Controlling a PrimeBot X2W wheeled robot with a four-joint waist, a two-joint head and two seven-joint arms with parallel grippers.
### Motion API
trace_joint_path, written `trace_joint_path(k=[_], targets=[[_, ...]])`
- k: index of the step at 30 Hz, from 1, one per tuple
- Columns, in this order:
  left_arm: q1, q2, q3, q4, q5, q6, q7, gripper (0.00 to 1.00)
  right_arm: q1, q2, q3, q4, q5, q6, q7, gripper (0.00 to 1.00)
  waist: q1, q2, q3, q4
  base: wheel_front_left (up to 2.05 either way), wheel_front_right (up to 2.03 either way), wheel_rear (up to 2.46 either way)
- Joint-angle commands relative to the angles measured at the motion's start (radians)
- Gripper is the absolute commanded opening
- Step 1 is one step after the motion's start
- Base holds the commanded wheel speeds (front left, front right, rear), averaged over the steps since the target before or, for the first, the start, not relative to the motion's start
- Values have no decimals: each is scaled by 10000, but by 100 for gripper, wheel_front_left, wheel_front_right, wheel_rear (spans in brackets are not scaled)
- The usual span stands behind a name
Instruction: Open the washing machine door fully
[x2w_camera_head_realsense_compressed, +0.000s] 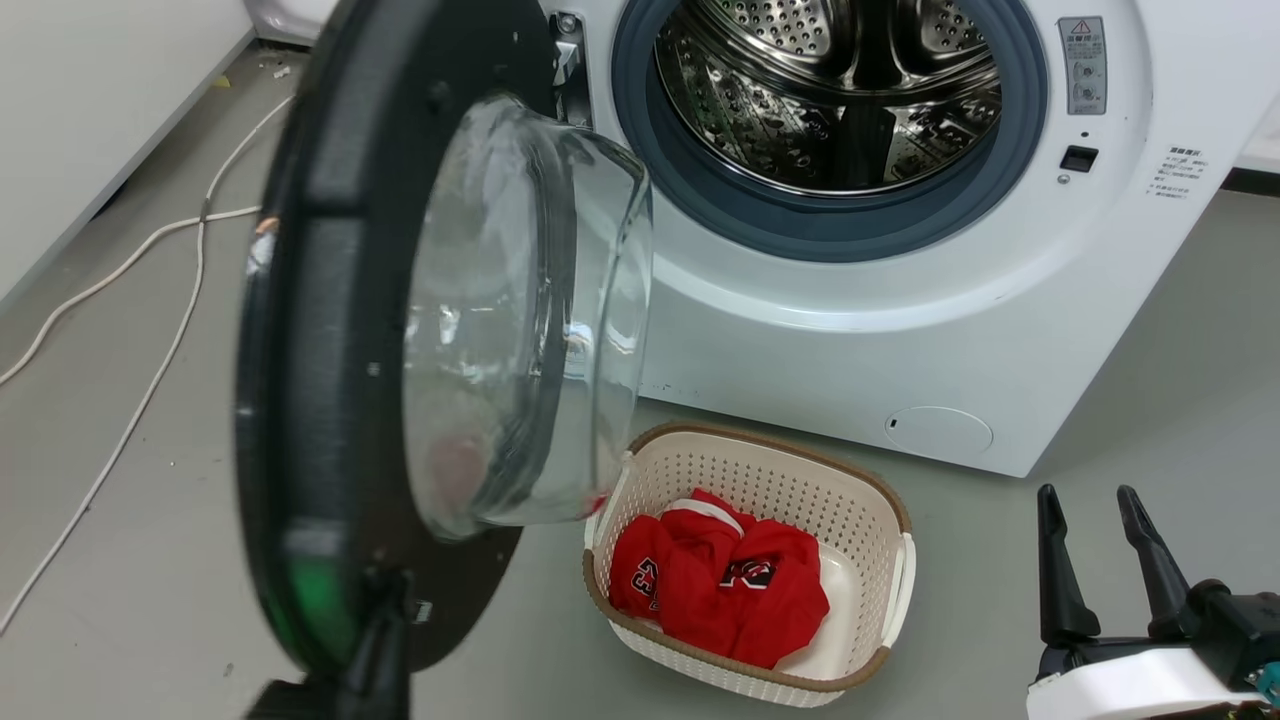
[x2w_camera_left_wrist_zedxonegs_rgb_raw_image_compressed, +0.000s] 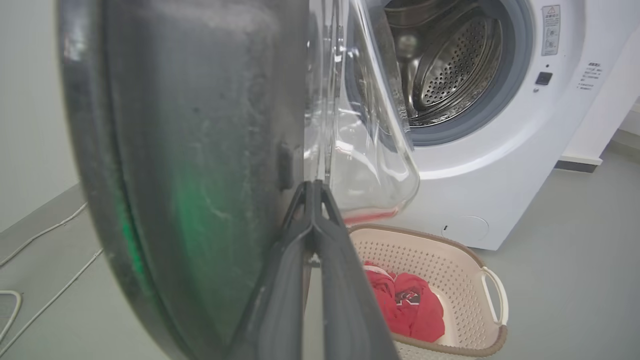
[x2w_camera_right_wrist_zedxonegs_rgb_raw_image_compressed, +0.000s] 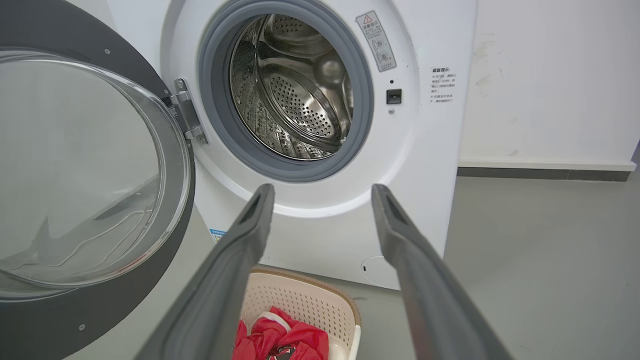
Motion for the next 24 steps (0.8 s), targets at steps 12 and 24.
trace_joint_path(k=[12, 24], targets=[[-1106, 888, 2788, 1088, -818, 85, -89, 0, -418, 5, 111, -47, -88, -3, -19, 100, 0, 0, 426, -398, 0, 0, 0], [-2782, 1088, 5321, 3310, -883, -1016, -71, 0, -654, 5, 155, -16, -181, -3, -19, 100, 0, 0, 755, -684, 0, 0, 0]])
